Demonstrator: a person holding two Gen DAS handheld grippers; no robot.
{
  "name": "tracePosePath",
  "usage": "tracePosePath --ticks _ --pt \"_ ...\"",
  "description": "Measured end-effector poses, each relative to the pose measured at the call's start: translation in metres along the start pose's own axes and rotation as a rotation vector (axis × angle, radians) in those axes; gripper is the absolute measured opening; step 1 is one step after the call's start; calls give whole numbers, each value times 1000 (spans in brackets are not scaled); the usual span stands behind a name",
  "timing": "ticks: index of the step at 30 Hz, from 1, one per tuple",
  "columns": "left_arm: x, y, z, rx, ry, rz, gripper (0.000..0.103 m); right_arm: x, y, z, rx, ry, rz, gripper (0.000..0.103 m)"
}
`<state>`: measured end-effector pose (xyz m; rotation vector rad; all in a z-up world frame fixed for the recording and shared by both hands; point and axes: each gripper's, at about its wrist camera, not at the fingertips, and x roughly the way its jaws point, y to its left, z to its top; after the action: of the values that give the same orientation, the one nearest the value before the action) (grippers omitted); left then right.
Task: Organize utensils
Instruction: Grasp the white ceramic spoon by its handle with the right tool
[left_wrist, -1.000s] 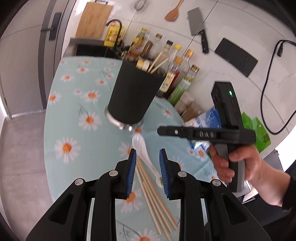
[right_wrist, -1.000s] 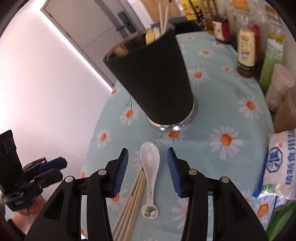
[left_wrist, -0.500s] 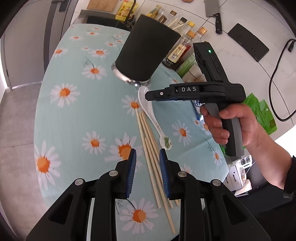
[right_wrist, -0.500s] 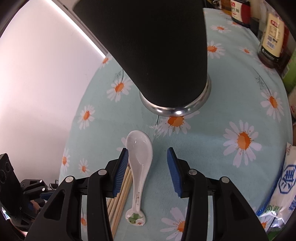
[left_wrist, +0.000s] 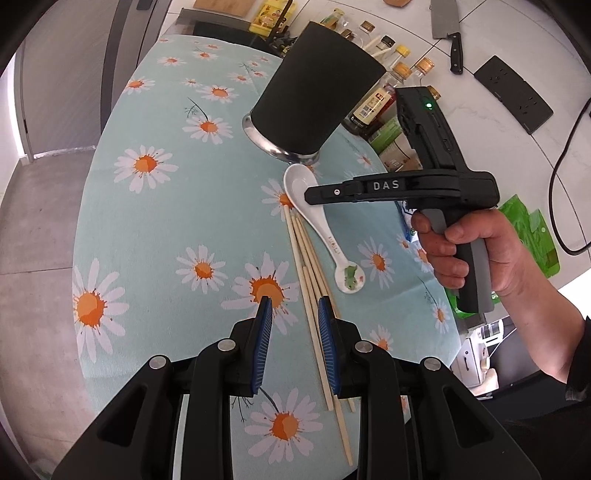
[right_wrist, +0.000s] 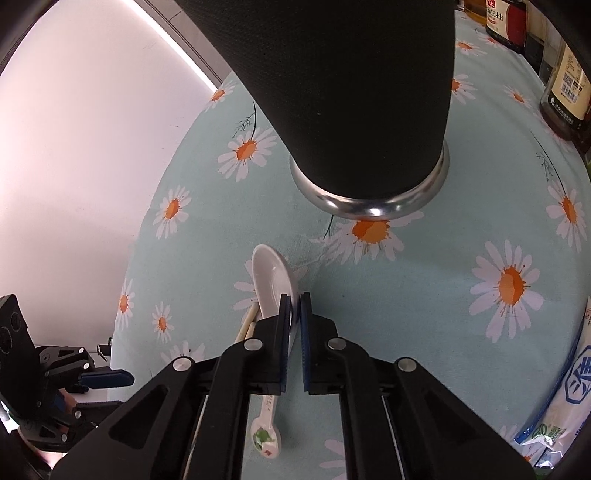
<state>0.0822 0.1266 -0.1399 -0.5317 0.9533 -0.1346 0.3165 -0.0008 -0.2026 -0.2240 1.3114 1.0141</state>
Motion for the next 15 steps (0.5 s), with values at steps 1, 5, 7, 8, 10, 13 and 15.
tracePosePath --ticks 1,5,7,8,10,13,15 --pt "1 -1 1 3 2 3 24 -2 -2 -1 5 -6 12 6" --pt "6 -6 7 10 15 23 25 -13 -8 -3 8 -29 33 6" --pt "11 -10 10 12 30 42 24 -21 -11 -5 10 -44 43 6" --pt "13 -12 12 12 40 47 24 -26 -13 -6 14 -53 52 6" --pt "17 -16 15 19 57 57 24 -36 -15 -8 17 -74 67 6" --pt "26 -22 20 35 99 91 24 -51 -16 -12 24 -113 88 6" --pt "29 -25 22 42 113 118 25 -60 -18 -16 30 -133 103 6"
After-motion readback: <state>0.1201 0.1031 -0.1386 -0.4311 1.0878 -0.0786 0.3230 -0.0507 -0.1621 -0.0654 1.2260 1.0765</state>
